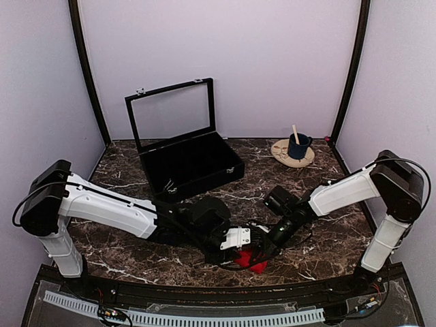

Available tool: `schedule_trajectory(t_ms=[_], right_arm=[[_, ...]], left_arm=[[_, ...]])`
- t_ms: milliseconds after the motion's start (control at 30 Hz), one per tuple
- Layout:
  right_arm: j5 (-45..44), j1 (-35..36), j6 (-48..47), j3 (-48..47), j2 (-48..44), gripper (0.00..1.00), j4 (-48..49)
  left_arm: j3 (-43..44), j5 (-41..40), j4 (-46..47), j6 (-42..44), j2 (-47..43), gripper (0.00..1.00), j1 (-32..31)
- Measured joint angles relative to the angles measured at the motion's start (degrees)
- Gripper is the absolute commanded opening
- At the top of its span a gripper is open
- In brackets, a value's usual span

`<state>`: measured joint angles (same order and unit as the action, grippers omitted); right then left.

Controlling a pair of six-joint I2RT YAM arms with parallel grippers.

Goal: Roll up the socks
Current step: Roll the sock at the center of the board.

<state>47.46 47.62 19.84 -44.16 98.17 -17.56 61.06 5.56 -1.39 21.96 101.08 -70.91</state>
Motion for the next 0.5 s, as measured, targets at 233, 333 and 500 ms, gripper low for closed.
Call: schedule_trajectory(t_ms=[233,333,500], right_arm=[[1.18,-0.04,-0.02,0.07,0.31,0.0,-0.09],[1.68,-0.04,-0.04,0.26,0.31,0.0,-0.42],[1.88,-0.04,-0.09,0.31,0.31,0.0,-0.9]], left_arm=[[-0.02,-3.15,0.24,5.2,1.31,0.35,-3.82],[0.0,-5.03,0.68,7.13,3.21,0.36,-4.81],[1.2,-8.44,1.16,9.46,7.43,0.36,-5.51]])
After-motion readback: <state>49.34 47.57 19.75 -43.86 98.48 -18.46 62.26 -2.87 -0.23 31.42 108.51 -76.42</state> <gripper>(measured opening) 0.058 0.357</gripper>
